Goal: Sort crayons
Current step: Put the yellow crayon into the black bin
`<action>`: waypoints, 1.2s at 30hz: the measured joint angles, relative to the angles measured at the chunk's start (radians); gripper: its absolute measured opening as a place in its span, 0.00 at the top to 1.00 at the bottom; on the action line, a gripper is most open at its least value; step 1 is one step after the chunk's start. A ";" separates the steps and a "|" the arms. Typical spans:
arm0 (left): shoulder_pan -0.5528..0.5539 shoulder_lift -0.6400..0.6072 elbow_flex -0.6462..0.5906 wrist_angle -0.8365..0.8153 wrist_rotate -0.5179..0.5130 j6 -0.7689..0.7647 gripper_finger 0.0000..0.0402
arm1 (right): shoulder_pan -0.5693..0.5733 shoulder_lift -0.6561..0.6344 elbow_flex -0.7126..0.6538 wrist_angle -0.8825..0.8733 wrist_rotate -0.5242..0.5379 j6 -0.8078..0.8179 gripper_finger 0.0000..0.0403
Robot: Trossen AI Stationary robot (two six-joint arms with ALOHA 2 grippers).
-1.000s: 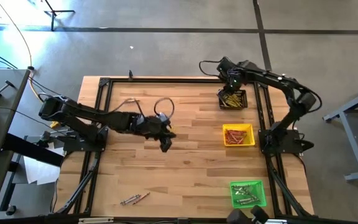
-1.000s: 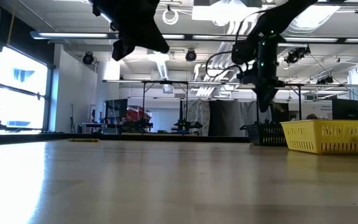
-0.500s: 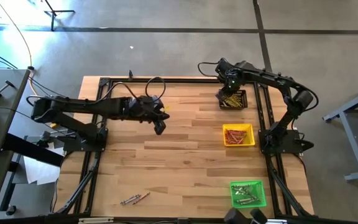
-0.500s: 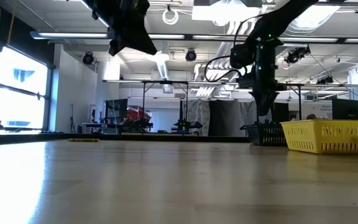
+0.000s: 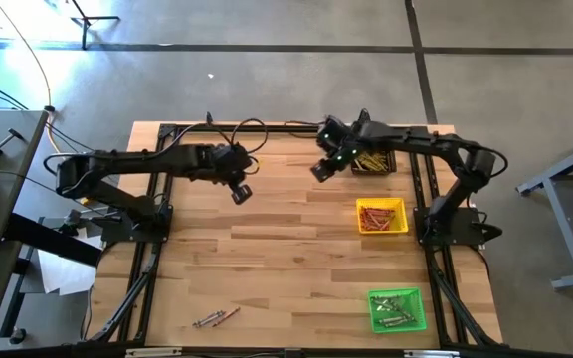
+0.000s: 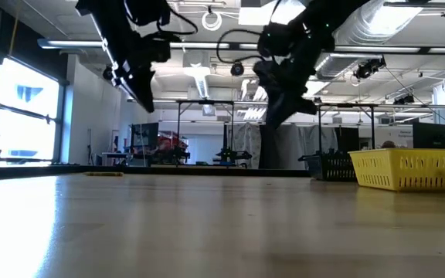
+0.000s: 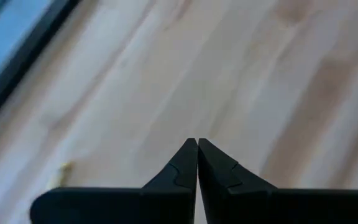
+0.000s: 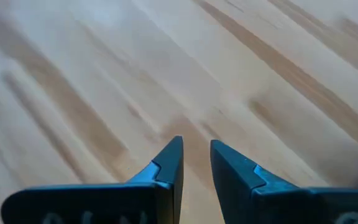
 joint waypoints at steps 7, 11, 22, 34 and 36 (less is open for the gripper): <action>0.131 0.005 0.000 -0.129 -0.016 0.176 0.90 | 0.101 0.000 0.000 0.201 0.000 0.056 0.84; 0.190 0.005 0.000 -0.168 -0.017 0.290 0.82 | 0.147 0.000 0.000 0.228 0.001 0.071 0.84; 0.339 0.063 -0.018 -0.156 -0.021 0.364 0.70 | 0.229 0.000 0.000 0.231 0.030 0.123 0.84; 0.477 0.354 -0.018 -0.170 -0.018 0.339 0.70 | 0.201 0.000 0.000 0.231 0.031 0.088 0.84; 0.485 0.377 -0.018 -0.170 -0.018 0.351 0.70 | 0.189 0.000 0.000 0.231 0.034 0.088 0.84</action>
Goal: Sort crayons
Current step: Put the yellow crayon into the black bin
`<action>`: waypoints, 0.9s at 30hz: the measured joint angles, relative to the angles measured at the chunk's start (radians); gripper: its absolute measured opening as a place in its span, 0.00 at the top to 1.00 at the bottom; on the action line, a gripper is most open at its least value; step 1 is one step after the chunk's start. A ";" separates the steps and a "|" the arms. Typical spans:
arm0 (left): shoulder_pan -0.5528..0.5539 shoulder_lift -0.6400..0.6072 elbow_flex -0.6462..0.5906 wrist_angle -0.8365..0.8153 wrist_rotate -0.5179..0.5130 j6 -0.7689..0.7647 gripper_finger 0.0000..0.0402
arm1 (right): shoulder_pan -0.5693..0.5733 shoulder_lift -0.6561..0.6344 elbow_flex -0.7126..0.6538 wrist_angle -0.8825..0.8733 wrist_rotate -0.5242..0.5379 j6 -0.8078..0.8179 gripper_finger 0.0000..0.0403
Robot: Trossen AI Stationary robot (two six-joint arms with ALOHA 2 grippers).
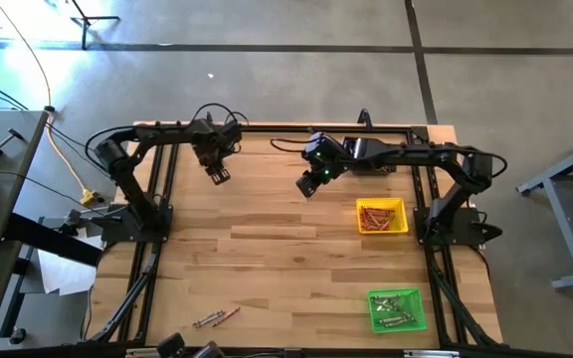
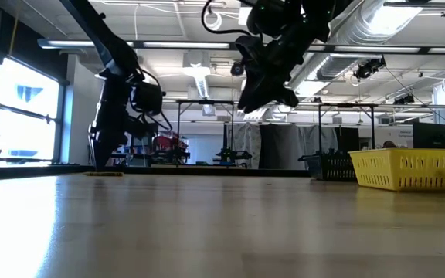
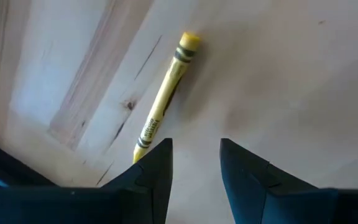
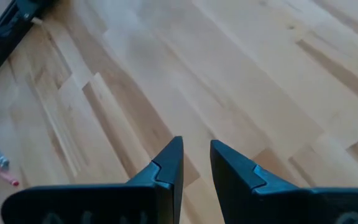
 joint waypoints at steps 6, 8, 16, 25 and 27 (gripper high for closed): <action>0.008 0.000 0.000 0.009 -0.007 0.030 0.70 | -0.036 0.000 0.000 0.000 0.000 -0.002 0.84; 0.011 -0.002 0.000 0.018 -0.011 0.070 0.70 | -0.049 0.000 0.000 0.002 -0.001 -0.003 0.84; 0.072 -0.001 0.000 0.090 0.032 0.106 0.70 | -0.102 0.000 0.000 0.005 -0.001 -0.003 0.84; 0.153 -0.001 0.000 0.080 0.144 0.107 0.70 | -0.107 0.000 0.000 0.005 -0.004 -0.003 0.84; 0.161 -0.001 0.000 0.073 0.148 0.112 0.70 | -0.107 0.000 0.000 0.005 -0.004 -0.003 0.84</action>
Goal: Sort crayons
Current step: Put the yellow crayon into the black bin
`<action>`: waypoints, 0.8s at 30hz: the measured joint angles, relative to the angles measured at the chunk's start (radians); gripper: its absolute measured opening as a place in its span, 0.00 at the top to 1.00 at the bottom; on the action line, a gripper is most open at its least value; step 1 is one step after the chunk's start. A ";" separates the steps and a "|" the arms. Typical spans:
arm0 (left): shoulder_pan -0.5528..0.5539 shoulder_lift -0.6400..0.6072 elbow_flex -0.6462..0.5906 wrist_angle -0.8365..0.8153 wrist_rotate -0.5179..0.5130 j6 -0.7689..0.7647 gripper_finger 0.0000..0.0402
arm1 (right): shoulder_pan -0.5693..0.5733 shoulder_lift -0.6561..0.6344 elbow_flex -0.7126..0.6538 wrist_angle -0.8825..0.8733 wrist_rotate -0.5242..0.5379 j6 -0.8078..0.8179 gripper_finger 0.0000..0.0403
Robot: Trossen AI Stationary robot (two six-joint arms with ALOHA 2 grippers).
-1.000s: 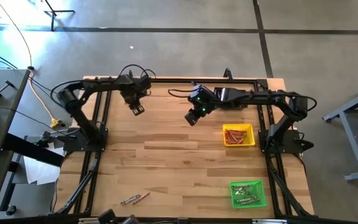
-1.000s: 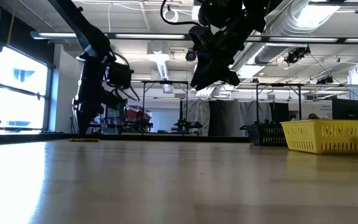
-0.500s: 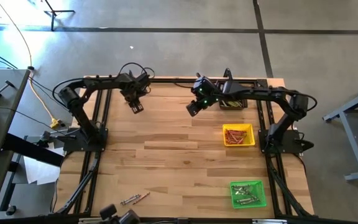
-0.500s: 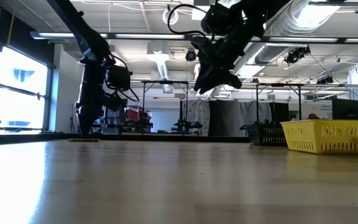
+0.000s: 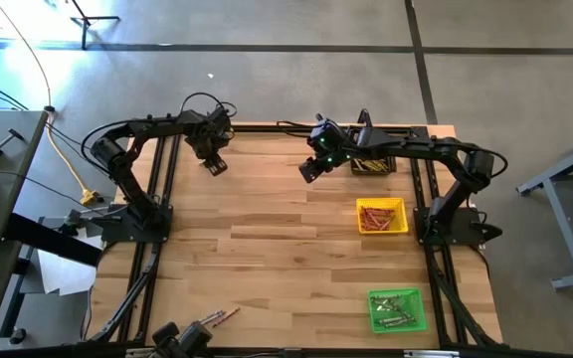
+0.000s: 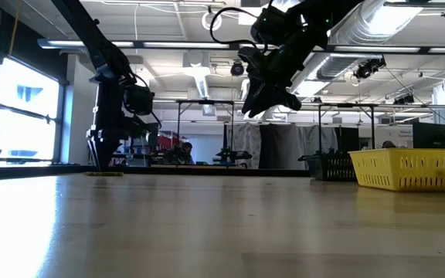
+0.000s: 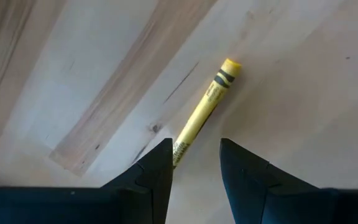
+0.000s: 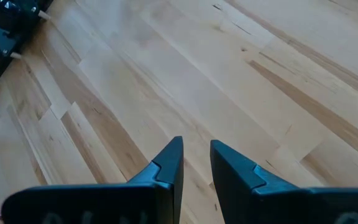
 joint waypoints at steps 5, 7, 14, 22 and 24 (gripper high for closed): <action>0.015 0.000 0.000 -0.014 0.002 0.031 0.70 | 0.000 0.000 0.000 0.000 0.000 0.000 0.84; 0.021 0.000 0.000 -0.017 0.003 0.039 0.70 | 0.000 0.000 0.000 0.000 0.000 0.000 0.84; 0.026 0.000 0.000 -0.018 0.010 0.054 0.70 | 0.000 0.000 0.000 0.000 0.000 0.000 0.84; 0.021 0.022 0.002 -0.039 0.011 0.002 0.70 | 0.000 0.000 0.000 0.000 0.000 0.000 0.84; 0.016 0.048 0.003 -0.039 0.021 -0.031 0.70 | 0.000 0.000 0.000 0.000 0.000 0.000 0.84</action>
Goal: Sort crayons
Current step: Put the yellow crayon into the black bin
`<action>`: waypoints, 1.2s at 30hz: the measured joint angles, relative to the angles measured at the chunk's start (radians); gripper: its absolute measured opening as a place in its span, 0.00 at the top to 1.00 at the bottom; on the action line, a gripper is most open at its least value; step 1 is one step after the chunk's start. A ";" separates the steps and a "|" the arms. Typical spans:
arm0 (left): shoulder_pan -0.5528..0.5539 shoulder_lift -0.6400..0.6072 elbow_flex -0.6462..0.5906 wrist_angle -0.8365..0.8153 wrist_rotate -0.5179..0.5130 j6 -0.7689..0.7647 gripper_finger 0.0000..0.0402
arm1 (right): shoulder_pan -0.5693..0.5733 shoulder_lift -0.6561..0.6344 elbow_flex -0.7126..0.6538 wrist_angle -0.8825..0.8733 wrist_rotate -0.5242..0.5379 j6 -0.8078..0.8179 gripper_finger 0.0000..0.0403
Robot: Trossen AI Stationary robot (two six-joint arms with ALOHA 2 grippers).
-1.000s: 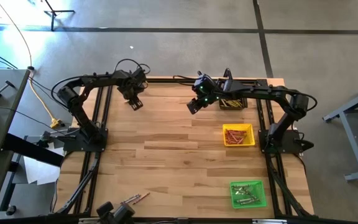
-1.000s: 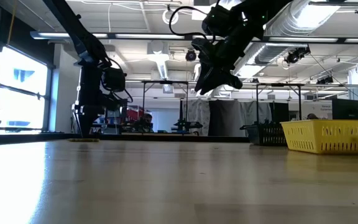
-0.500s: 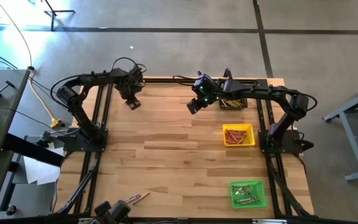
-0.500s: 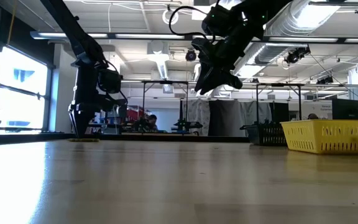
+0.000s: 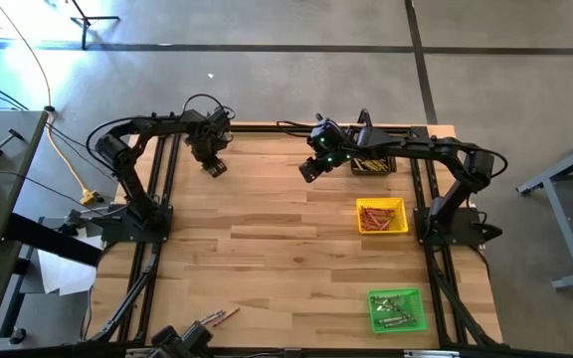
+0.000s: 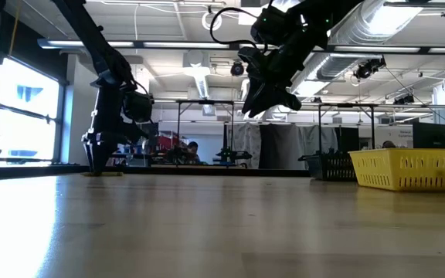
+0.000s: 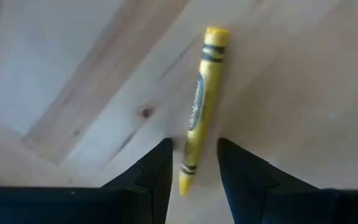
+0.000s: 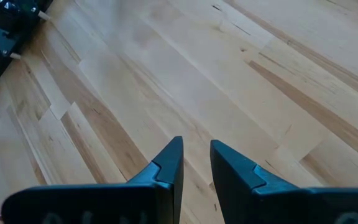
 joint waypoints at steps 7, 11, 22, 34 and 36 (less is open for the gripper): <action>-0.021 0.072 0.011 -0.027 -0.011 -0.020 0.71 | 0.000 0.000 0.000 0.002 0.000 0.000 0.84; -0.031 0.060 0.006 -0.037 -0.008 -0.024 0.77 | 0.000 0.000 0.000 0.002 0.001 0.000 0.84; -0.030 0.040 0.084 -0.100 -0.002 -0.091 0.99 | 0.000 0.000 0.000 0.014 0.003 0.000 0.84; -0.069 0.011 0.210 -0.178 0.184 -0.137 1.00 | 0.001 0.000 0.000 0.024 -0.001 0.089 0.84; -0.094 -0.027 0.213 -0.095 0.276 -0.172 1.00 | 0.001 0.000 0.000 0.050 0.005 0.120 0.84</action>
